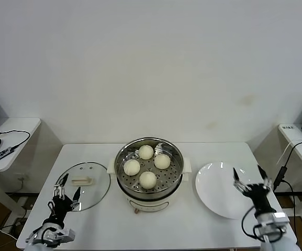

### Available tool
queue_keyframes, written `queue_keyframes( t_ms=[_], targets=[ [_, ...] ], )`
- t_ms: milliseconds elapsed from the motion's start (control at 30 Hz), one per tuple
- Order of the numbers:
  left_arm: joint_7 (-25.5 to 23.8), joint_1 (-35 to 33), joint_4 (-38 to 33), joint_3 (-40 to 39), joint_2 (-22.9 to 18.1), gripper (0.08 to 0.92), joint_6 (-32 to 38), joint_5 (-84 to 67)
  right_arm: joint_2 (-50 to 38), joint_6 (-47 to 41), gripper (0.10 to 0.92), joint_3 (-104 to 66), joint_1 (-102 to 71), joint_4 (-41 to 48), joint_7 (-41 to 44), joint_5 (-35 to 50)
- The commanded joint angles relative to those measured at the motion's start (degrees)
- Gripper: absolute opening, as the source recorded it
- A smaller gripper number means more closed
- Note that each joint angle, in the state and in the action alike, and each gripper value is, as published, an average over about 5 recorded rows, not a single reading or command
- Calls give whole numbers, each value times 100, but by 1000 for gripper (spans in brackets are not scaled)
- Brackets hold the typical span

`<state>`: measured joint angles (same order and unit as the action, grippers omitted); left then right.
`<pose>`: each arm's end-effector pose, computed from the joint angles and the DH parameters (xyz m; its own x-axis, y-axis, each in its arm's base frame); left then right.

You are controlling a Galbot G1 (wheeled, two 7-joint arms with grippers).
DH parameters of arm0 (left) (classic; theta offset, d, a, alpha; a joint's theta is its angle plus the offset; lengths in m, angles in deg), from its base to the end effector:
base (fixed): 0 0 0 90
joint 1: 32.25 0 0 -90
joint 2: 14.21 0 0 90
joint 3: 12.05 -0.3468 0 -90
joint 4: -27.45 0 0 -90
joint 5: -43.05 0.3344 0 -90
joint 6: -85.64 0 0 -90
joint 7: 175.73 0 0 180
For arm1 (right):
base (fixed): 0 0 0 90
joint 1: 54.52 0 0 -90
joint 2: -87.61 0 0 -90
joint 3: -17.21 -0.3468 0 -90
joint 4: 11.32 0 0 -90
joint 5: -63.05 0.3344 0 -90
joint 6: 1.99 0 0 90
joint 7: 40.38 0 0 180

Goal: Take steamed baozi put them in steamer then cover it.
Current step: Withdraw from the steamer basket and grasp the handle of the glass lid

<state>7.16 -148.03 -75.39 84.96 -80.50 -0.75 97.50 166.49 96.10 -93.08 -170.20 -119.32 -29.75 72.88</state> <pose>0.1898 0.1460 -0.3510 -0.9905 0.0327 0.1339 0.1377 0.1911 0.9719 0.1745 -0.1552 -0.3254 -0.9965 0.0629 -0.0550 0.0710 0.9846 -0.1597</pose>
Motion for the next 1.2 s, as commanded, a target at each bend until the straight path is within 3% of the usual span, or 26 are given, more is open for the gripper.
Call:
queue_keyframes(
  t_ms=[33,1200],
  targets=[
    [-93,854,1330,-171,529,823,261,1859,531,274,823,-751,-770,-179,-54,-225],
    [-80,2727,3044,-1007,372,823,260,1828,889,629,823,-839,-801,54,-64,-502]
  ],
)
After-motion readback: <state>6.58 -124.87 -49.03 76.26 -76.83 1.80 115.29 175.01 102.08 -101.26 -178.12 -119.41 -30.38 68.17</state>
